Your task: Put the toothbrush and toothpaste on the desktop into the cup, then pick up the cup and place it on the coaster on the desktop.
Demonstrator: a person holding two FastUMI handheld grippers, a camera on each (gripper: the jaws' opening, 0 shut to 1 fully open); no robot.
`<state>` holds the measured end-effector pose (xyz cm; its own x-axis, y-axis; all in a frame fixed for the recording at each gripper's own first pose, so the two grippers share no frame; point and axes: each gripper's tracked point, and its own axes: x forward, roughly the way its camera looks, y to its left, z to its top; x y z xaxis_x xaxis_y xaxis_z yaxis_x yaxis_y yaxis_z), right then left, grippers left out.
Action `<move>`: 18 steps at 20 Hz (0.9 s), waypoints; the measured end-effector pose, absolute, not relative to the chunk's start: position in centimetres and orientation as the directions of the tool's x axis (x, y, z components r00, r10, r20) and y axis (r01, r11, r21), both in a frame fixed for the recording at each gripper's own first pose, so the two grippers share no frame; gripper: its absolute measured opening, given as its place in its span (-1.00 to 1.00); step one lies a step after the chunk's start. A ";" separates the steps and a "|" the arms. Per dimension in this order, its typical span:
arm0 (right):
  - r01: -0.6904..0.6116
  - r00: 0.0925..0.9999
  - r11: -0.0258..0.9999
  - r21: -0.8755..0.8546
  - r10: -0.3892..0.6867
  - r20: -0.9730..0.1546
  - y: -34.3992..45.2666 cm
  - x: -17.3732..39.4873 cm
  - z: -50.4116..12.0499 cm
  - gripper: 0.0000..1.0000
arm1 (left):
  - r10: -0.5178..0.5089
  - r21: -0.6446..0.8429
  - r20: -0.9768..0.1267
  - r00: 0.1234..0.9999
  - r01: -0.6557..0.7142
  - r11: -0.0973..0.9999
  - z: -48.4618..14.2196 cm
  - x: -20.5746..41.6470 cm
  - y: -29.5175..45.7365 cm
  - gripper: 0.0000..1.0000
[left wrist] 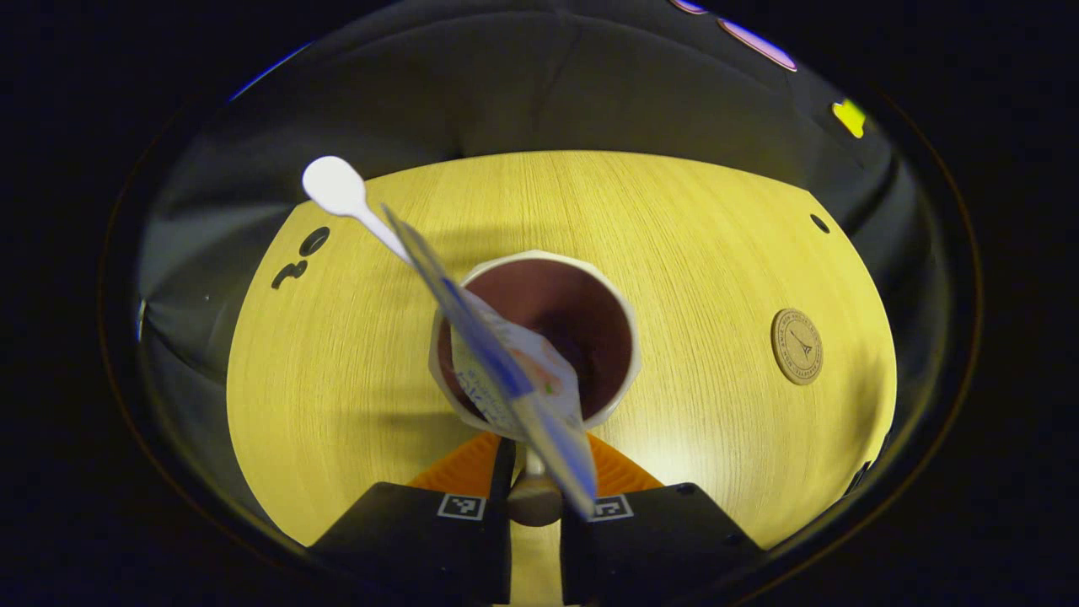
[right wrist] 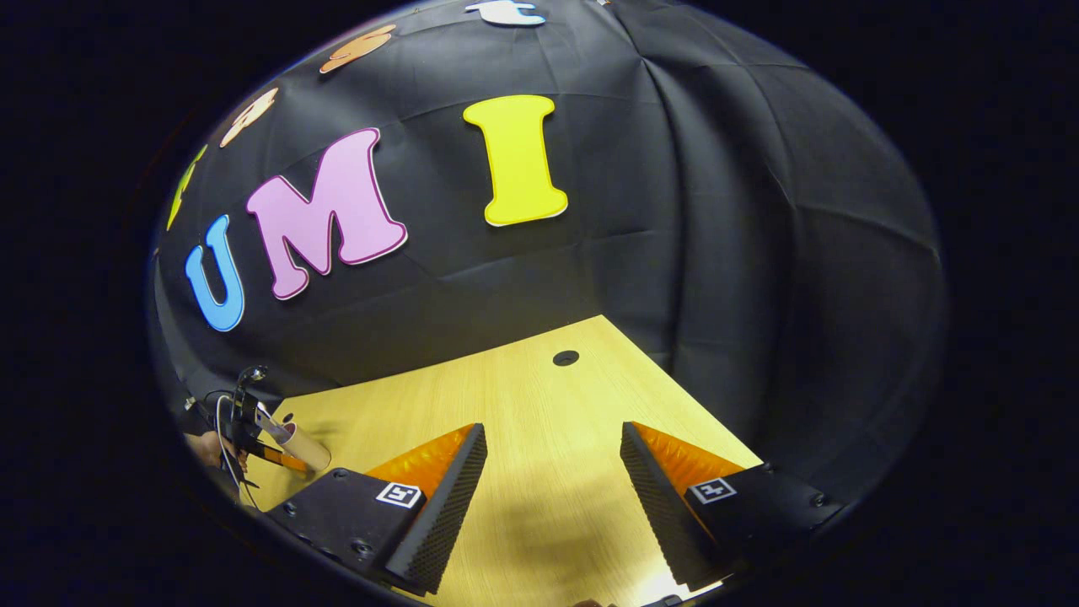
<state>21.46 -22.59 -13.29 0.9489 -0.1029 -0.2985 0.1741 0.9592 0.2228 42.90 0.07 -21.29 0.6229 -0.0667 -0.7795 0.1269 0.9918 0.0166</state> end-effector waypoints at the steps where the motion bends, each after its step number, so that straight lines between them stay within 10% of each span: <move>1: 0.176 0.947 0.957 0.229 -0.102 -0.304 -22.4 21.4 -13.4 0.96 | -0.071 0.013 -0.777 0.626 0.129 0.991 -21.3 42.8 0.0 -0.36; 18: 0.154 0.943 0.962 0.228 -0.073 -0.325 -21.8 21.2 -14.8 0.96 | -0.228 0.086 -0.700 0.677 0.397 0.914 -14.3 42.2 -11.7 -0.39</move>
<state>21.25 -21.80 -14.78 0.9427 -0.0734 -0.3255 0.1535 0.9616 0.2276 42.19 -11.67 -14.30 0.6768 -0.2284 -0.6999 0.3968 0.9139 0.0855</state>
